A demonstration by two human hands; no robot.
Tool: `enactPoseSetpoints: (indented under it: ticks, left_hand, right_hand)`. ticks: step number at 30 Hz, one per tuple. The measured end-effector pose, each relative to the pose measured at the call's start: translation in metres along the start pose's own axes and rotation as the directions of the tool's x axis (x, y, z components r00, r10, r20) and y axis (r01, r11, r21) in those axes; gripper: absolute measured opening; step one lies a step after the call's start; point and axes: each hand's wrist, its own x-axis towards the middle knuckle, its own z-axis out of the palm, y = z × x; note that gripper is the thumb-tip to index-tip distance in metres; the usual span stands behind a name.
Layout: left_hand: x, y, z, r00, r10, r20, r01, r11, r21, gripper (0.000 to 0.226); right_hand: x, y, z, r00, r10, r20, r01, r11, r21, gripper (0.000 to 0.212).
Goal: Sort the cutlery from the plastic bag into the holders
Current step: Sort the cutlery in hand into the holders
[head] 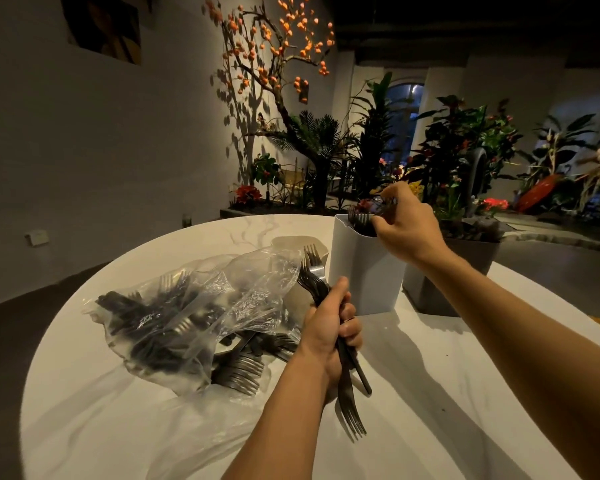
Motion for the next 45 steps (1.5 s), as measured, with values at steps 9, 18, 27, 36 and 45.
enactPoseSetpoints:
  ticks: [9, 18, 27, 36, 45]
  left_hand:
    - [-0.004, 0.004, 0.0, 0.998, -0.057, 0.008, 0.057, 0.998, -0.04, 0.033]
    - [-0.015, 0.0, 0.006, 0.981, -0.044, 0.187, 0.018, 0.99, 0.138, 0.046]
    - [-0.028, -0.005, 0.015, 0.927, -0.227, 0.3, 0.119, 0.933, 0.34, 0.031]
    - [-0.033, -0.006, 0.014, 0.898, -0.301, 0.319, 0.187, 0.921, 0.343, 0.018]
    - [-0.031, -0.005, 0.013, 0.877, -0.311, 0.367, 0.175, 0.917, 0.359, 0.024]
  right_hand:
    - [-0.023, 0.004, 0.015, 1.0, -0.022, 0.005, 0.022, 0.952, -0.306, 0.043]
    - [-0.115, -0.022, 0.03, 0.966, 0.225, 0.128, -0.258, 0.851, 0.458, 0.052]
    - [-0.118, 0.003, -0.001, 0.698, 0.168, 0.696, -0.689, 0.42, 0.59, 0.046]
    - [-0.114, 0.025, -0.008, 0.764, 0.105, 0.637, -0.635, 0.304, 0.711, 0.032]
    - [-0.115, 0.028, -0.01, 0.756, 0.023, 0.654, -0.627, 0.315, 0.713, 0.05]
